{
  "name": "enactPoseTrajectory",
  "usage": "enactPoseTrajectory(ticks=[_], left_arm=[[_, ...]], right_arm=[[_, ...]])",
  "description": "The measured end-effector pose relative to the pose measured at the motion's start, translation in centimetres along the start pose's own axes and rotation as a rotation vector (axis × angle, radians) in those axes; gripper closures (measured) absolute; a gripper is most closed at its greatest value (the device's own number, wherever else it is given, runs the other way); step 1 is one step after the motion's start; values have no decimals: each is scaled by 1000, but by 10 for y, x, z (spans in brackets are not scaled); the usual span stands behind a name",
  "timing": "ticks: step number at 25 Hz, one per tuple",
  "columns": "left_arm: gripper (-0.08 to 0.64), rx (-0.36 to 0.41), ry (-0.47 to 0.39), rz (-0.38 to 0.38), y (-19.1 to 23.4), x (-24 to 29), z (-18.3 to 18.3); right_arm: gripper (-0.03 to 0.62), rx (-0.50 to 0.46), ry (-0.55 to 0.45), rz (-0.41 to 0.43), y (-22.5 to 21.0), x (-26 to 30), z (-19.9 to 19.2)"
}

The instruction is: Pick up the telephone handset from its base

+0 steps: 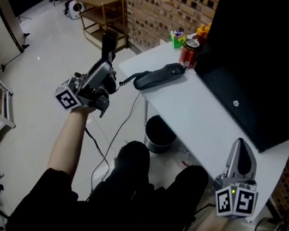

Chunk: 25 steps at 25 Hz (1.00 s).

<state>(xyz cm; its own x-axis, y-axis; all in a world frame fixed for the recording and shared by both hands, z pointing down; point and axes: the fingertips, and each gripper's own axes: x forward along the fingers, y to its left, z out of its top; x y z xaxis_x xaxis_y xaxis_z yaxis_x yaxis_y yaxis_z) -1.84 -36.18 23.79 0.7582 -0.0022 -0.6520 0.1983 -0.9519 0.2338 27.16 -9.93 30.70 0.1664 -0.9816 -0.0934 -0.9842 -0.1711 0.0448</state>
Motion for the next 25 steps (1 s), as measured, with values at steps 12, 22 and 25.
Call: enactPoseTrajectory(ticks=[12, 22, 25], left_arm=[[307, 12, 24, 1, 4, 3, -6], [307, 0, 15, 11, 8, 2, -5], [307, 0, 24, 15, 9, 0, -6]], right_arm=[[583, -14, -1, -2, -2, 5, 1], [583, -23, -20, 12, 2, 7, 8], [583, -24, -23, 11, 3, 6, 9]])
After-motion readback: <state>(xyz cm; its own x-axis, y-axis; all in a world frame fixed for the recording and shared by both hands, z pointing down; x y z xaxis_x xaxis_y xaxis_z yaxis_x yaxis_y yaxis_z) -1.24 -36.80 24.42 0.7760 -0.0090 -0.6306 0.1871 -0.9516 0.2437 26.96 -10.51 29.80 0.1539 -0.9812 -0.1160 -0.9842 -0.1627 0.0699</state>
